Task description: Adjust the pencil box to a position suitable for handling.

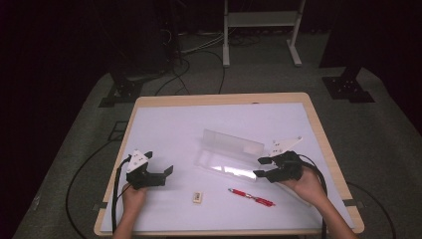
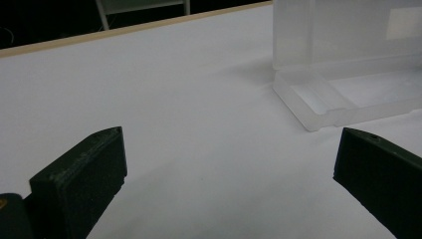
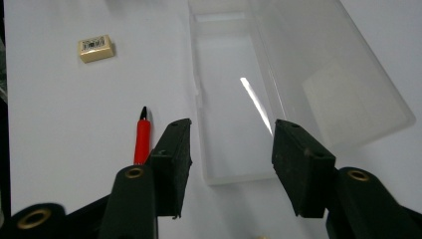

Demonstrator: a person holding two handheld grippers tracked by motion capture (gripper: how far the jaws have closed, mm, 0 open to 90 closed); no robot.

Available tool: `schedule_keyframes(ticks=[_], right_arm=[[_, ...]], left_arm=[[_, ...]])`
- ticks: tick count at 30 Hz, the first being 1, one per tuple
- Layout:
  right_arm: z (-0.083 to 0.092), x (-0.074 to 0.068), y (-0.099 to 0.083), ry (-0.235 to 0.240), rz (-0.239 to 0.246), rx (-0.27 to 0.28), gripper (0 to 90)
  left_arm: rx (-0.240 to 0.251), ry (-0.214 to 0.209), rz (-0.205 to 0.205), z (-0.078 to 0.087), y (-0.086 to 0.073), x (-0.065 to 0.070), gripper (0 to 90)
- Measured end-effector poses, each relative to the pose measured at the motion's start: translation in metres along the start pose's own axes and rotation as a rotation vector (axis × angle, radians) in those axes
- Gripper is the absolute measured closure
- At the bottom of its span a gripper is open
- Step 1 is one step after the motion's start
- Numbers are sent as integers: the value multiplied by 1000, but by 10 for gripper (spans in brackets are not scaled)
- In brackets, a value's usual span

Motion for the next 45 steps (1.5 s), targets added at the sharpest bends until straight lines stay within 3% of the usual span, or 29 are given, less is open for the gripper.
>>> schedule_keyframes(ticks=[28, 45], right_arm=[[15, 3, -65, -40, -130, 23, 502], [18, -5, -93, -84, -175, -22, 543]], left_arm=[[-2, 3, 0, 0, 0, 0, 0], [-3, 3, -1, 0, 0, 0, 0]])
Point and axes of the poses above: each handheld gripper's, and its own axes: z roughly backward along the jaws, y roughly out of its top, x roughly to its right, the point moved 4 cm from there along -z, roughly forward along the jaws, and after that the axes turned 7 degrees about -x, right-handed, at the moved point
